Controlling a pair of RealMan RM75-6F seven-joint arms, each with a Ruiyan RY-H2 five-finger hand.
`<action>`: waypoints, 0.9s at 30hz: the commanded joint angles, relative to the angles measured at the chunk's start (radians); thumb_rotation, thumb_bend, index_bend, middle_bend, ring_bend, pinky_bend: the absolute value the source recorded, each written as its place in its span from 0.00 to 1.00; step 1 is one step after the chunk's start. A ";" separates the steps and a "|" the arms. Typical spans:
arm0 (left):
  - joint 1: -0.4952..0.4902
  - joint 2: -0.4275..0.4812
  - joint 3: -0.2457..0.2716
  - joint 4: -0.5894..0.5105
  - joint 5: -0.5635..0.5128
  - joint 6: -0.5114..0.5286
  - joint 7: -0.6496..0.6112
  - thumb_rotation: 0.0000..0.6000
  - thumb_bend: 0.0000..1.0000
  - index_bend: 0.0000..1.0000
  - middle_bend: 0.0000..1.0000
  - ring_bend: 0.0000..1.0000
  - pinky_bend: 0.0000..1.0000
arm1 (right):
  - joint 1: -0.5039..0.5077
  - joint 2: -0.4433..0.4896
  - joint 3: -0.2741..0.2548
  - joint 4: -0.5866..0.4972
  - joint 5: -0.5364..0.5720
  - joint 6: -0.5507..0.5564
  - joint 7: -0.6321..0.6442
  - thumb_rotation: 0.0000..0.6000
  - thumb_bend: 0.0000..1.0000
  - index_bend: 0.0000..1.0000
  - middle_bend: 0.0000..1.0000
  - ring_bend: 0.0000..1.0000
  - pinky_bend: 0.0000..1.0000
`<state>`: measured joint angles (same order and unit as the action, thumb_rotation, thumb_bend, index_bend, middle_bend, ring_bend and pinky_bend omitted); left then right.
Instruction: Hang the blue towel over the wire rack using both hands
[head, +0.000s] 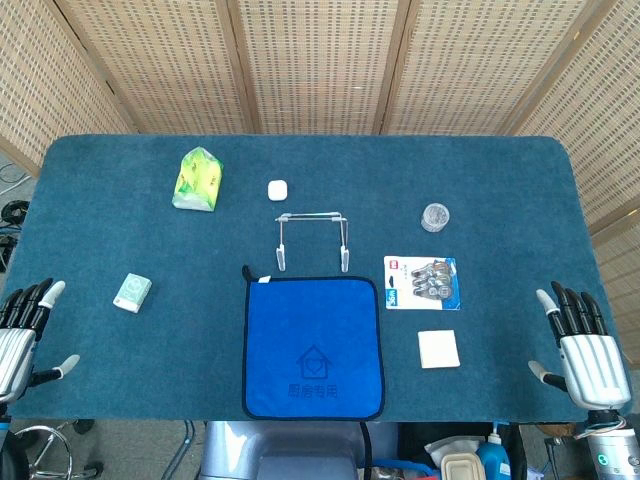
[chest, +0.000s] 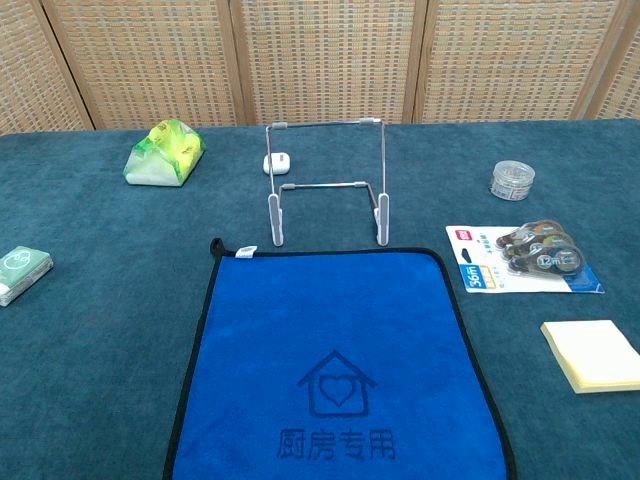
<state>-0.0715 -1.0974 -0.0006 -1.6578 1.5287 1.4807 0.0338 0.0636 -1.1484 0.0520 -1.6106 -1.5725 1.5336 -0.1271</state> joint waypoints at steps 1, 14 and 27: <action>-0.001 0.000 0.000 0.001 -0.001 -0.002 0.002 1.00 0.19 0.00 0.00 0.00 0.00 | 0.001 0.000 -0.001 0.000 0.001 -0.003 -0.002 1.00 0.00 0.00 0.00 0.00 0.00; -0.002 -0.001 -0.006 0.002 -0.017 -0.009 -0.004 1.00 0.19 0.00 0.00 0.00 0.00 | 0.056 0.002 -0.020 -0.050 -0.087 -0.058 -0.031 1.00 0.00 0.00 0.00 0.00 0.00; -0.011 -0.001 -0.018 -0.008 -0.044 -0.028 0.006 1.00 0.19 0.00 0.00 0.00 0.00 | 0.330 -0.096 0.027 0.024 -0.295 -0.266 0.013 1.00 0.00 0.00 0.00 0.00 0.00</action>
<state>-0.0826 -1.0975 -0.0185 -1.6650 1.4858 1.4531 0.0378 0.3508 -1.2091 0.0632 -1.6188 -1.8380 1.3056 -0.1123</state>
